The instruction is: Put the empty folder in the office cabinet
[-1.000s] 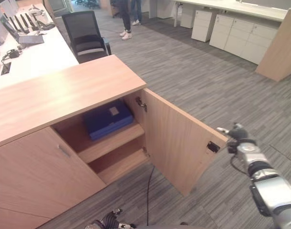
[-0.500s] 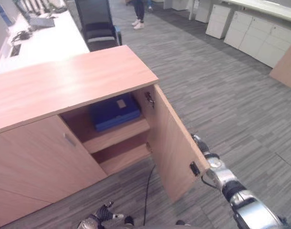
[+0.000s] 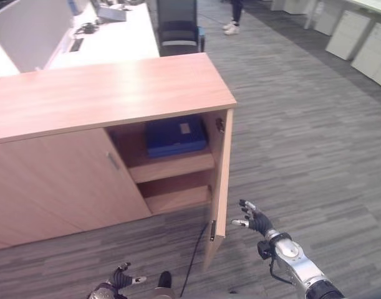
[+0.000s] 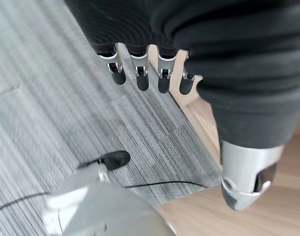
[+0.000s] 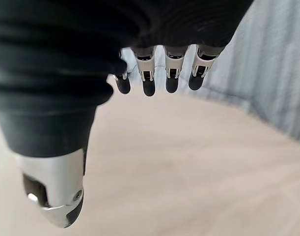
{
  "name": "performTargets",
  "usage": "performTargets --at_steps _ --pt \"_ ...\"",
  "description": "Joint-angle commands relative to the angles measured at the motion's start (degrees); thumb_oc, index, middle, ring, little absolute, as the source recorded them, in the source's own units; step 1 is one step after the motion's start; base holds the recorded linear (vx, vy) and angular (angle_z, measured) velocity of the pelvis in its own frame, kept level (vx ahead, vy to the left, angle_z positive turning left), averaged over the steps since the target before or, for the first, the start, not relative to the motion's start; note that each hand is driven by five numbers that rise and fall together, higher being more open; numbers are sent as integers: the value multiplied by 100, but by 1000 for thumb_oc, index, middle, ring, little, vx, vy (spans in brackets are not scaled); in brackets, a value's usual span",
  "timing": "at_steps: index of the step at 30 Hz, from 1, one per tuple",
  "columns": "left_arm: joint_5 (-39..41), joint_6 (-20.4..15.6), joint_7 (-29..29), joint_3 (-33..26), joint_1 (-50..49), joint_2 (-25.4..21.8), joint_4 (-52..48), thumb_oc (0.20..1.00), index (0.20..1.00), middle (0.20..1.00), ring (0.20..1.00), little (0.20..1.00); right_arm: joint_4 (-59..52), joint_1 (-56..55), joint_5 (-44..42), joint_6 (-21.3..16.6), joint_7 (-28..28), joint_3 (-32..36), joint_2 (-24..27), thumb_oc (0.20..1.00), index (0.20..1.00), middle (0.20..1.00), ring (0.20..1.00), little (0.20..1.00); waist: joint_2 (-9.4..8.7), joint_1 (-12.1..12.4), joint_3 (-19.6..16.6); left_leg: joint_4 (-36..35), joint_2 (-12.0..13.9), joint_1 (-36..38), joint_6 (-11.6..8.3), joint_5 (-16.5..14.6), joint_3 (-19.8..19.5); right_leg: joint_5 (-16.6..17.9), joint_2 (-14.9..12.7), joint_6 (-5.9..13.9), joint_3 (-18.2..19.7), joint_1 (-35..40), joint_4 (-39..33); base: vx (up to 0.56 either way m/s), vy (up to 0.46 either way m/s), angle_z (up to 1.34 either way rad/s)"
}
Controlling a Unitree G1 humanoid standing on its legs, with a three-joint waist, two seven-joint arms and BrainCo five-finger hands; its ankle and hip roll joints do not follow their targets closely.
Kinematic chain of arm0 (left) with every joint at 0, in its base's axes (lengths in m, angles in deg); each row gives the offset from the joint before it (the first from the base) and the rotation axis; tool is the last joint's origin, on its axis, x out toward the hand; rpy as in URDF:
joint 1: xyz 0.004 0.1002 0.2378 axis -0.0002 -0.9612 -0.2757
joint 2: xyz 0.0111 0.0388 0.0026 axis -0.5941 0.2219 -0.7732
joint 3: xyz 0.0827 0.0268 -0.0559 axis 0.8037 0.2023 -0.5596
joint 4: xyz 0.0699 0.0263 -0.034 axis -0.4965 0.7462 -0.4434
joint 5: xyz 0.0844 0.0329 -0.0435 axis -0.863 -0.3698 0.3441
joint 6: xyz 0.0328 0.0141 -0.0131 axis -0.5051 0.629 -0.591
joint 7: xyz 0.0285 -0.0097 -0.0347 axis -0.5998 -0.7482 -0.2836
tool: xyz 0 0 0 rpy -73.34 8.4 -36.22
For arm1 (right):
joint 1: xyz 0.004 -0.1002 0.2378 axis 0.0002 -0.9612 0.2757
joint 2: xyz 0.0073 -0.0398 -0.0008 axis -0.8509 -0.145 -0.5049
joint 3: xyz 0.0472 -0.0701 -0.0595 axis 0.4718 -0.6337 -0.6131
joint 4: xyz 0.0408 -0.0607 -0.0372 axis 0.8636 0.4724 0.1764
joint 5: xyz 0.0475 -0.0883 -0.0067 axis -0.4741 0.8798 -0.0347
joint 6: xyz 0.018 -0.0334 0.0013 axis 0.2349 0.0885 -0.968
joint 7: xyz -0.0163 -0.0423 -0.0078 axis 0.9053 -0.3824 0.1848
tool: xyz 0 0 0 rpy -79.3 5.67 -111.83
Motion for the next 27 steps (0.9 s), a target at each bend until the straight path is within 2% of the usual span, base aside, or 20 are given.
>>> performTargets --at_steps 1,2,3,5,6,7,9,11,12,13,14,15,16,17,18,19,20,23,24,27 --pt "312 -150 -199 -46 446 -287 295 1000 1000 1000 1000 1000 -483 502 20 -433 95 -269 -416 1000 1000 1000 1000 1000 -413 215 230 252 -358 -189 74 -319 237 -428 -220 133 -534 160 114 -124 35 52" --pt "347 -139 -251 -1 475 -202 300 1000 1000 1000 1000 1000 -497 657 -73 -437 21 -320 -387 1000 1000 1000 1000 1000 -451 226 353 685 -278 -512 58 -332 599 -378 -319 137 -755 162 111 -125 38 46" --pt "347 -139 -252 -3 479 -200 301 1000 1000 1000 1000 1000 -493 664 -75 -438 21 -322 -387 1000 1000 1000 1000 1000 -451 224 353 716 -281 -533 59 -350 598 -381 -322 139 -757 157 112 -139 79 44" --pt "281 -110 -260 50 482 -128 269 1000 1000 1000 1000 1000 -384 824 -85 -421 -88 -291 -373 1000 1000 1000 1000 1000 -458 109 282 858 51 -490 130 -432 1627 -364 -402 140 -1054 110 145 -50 100 53" --pt "251 -121 -246 100 430 -104 198 1000 1000 1000 1000 1000 -308 892 -98 -399 -173 -248 -388 1000 1000 1000 1000 1000 -435 110 255 942 111 -506 161 -394 1896 -375 -390 141 -1121 156 144 22 117 106" --pt "229 -110 -226 113 374 -106 181 1000 1000 1000 1000 1000 -278 954 -102 -376 -210 -208 -410 1000 1000 1000 1000 1000 -414 142 206 847 94 -461 164 -430 1968 -379 -390 138 -1133 177 155 107 113 115" --pt "164 -96 -211 173 295 -120 247 1000 1000 1000 1000 1000 -172 1041 -194 -372 -342 4 -466 1000 1000 1000 1000 1000 -424 216 95 650 -66 -336 235 -494 1839 -435 -481 168 -1229 246 364 166 131 55" --pt "86 -61 -137 232 334 -203 292 1000 1000 1000 1000 1000 -1 1182 -285 -367 -512 266 -498 1000 1000 1000 1000 1000 -462 285 -15 490 -273 -284 395 -536 1690 -537 -628 235 -1346 105 930 173 200 46" --pt "37 -59 -88 278 307 -289 162 1000 1000 1000 1000 1000 288 1319 -349 -377 -641 468 -519 1000 1000 1000 1000 1000 -444 342 -18 429 -365 -146 520 -631 1613 -476 -753 345 -1343 -89 1486 124 158 86" --pt "38 -53 -85 279 307 -295 152 1000 1000 1000 1000 1000 302 1329 -350 -384 -639 473 -523 1000 1000 1000 1000 1000 -455 351 -13 427 -380 -144 530 -633 1620 -501 -779 357 -1330 -117 1542 115 221 77" --pt "40 -57 -80 282 250 -404 55 1000 1000 1000 1000 1000 705 1681 -364 -337 -752 604 -545 1000 1000 1000 1000 1000 -449 379 99 413 -502 8 680 -735 1608 -26 -1025 650 -1172 -468 2432 40 144 48" --pt "70 -60 -72 283 239 -450 27 1000 1000 1000 1000 1000 851 1820 -377 -317 -796 643 -552 1000 1000 1000 1000 1000 -385 390 129 407 -459 29 715 -736 1568 172 -1024 732 -1091 -654 2755 58 157 8" --pt "90 -56 -65 291 264 -498 -7 1000 1000 1000 1000 1000 937 1913 -381 -307 -835 694 -534 1000 1000 1000 1000 1000 -330 409 161 393 -410 61 730 -740 1528 217 -976 785 -954 -866 3074 102 76 -2" --pt "112 -73 -58 335 264 -568 -30 1000 1000 1000 1000 1000 1172 2050 -438 -302 -917 822 -464 1000 1000 1000 1000 1000 -266 380 168 301 -430 194 752 -774 1305 55 -839 773 -682 -1031 3091 155 48 13" --pt "122 -86 -50 359 268 -602 -49 1000 1000 1000 1000 1000 1356 2135 -488 -293 -964 876 -373 1000 1000 1000 1000 1000 -277 346 165 237 -489 267 743 -777 1176 -132 -738 679 -542 -1045 2785 147 25 30" --pt "124 -86 -49 359 270 -602 -50 1000 1000 1000 1000 1000 1374 2147 -493 -302 -959 875 -372 1000 1000 1000 1000 1000 -274 328 193 218 -489 309 738 -781 1158 -152 -739 679 -565 -995 2775 154 -55 48" --pt "166 -108 -31 409 289 -659 -30 1000 1000 1000 1000 1000 1497 2247 -530 -299 -1017 921 -219 1000 1000 1000 1000 1000 -299 257 197 170 -572 389 711 -810 979 -323 -628 551 -350 -965 2218 142 -81 48" --pt "242 -138 -17 519 382 -737 28 1000 1000 1000 1000 1000 2144 2583 -668 -281 -1119 1050 115 1000 1000 1000 1000 1000 -376 197 157 119 -636 414 607 -831 813 -179 -568 423 -89 -777 912 140 -100 55" --pt "219 -176 17 584 332 -713 82 1000 1000 1000 1000 1000 2513 2875 -794 -270 -1186 1167 320 1000 1000 1000 1000 1000 -452 225 2 94 -688 447 584 -886 723 -40 -553 381 -94 -510 483 90 -83 71" --pt "349 -187 34 592 294 -655 154 1000 1000 1000 1000 1000 2837 3101 -873 -240 -1193 1182 526 1000 1000 1000 1000 1000 -431 213 -95 64 -665 492 533 -892 714 89 -526 376 -145 -339 225 110 -69 63"
